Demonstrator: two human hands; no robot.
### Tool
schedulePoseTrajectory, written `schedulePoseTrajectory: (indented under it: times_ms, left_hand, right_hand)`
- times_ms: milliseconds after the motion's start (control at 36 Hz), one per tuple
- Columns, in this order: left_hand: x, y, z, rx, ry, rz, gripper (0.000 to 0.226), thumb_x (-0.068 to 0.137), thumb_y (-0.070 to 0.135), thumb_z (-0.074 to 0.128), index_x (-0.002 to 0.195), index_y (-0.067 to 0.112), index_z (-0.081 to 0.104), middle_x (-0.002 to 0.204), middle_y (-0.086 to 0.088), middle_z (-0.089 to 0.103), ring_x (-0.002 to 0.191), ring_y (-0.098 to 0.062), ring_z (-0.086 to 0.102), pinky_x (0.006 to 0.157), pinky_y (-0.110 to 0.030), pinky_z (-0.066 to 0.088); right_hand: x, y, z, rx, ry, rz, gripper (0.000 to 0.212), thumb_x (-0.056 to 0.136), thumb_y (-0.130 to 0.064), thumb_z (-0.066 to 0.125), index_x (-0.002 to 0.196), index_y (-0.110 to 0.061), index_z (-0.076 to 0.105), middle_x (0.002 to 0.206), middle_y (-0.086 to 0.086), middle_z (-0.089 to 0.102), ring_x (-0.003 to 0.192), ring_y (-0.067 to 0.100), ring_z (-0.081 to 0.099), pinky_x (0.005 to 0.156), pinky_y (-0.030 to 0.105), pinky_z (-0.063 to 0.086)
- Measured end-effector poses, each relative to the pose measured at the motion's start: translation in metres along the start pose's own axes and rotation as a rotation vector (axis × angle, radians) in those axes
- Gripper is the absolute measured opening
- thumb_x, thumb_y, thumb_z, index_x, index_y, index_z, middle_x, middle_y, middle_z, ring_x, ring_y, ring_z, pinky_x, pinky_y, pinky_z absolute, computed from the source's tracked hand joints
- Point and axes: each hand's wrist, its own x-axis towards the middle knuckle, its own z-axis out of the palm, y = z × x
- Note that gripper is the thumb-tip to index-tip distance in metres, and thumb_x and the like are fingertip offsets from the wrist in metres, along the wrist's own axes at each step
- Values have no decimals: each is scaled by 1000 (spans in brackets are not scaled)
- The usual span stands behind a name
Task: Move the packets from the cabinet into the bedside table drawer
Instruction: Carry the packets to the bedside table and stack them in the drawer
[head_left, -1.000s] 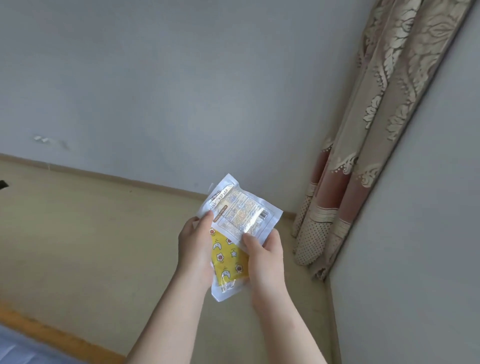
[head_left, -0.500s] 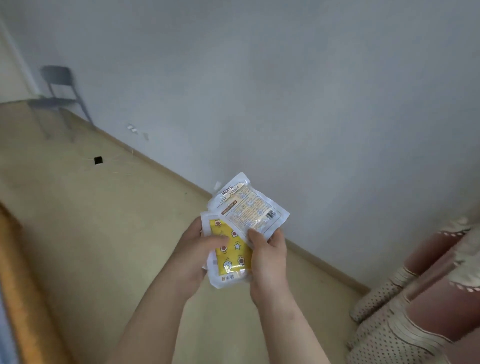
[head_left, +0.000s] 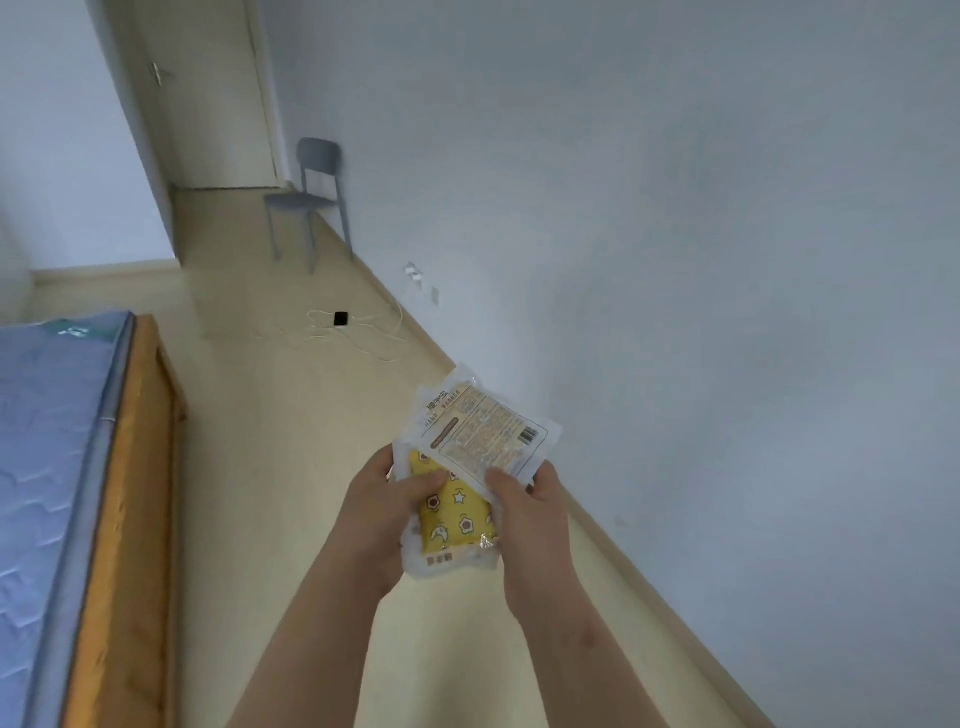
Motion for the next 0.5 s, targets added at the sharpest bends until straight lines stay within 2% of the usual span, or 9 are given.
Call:
schedulePoseTrajectory:
  times_ms: [83,250,417,500]
  left_hand:
    - [47,36,-11,-4,54,40,31,86,-7,56,113,7,59,106,-22,67,94,-41,66,67,-46,58]
    - [122,87,-43,-25,210,85,29,86,-6,57,110,10,60,101,-18,69,89,-38,67,68,-47,57]
    - [198,124,-78,-25,378,138,28,87,-3,59,99,22,57,92,-9,69,82,-30,68,58,-37,55]
    - [245,141,-91,-30,443,167,26,87,-1,60,96,23,57,87,-6,70,77,-27,69,54,-36,56]
  right_hand:
    - [49,-14,37,-35,-70,-1,24,89,0,51,97,-21,61,98,2,69,89,21,68,78,41,57]
    - [130,-15,109,-48,-157,55,27,89,2,50,103,-18,64,98,3,70,91,24,68,79,43,58]
    - [212,2,176,-87,-275,131,26,89,0,50,99,-19,64,97,5,70,91,25,68,75,42,58]
    - [262,7,210,-112,-340,136,28,88,0,50,101,-20,64,98,6,69,91,26,68,78,47,58]
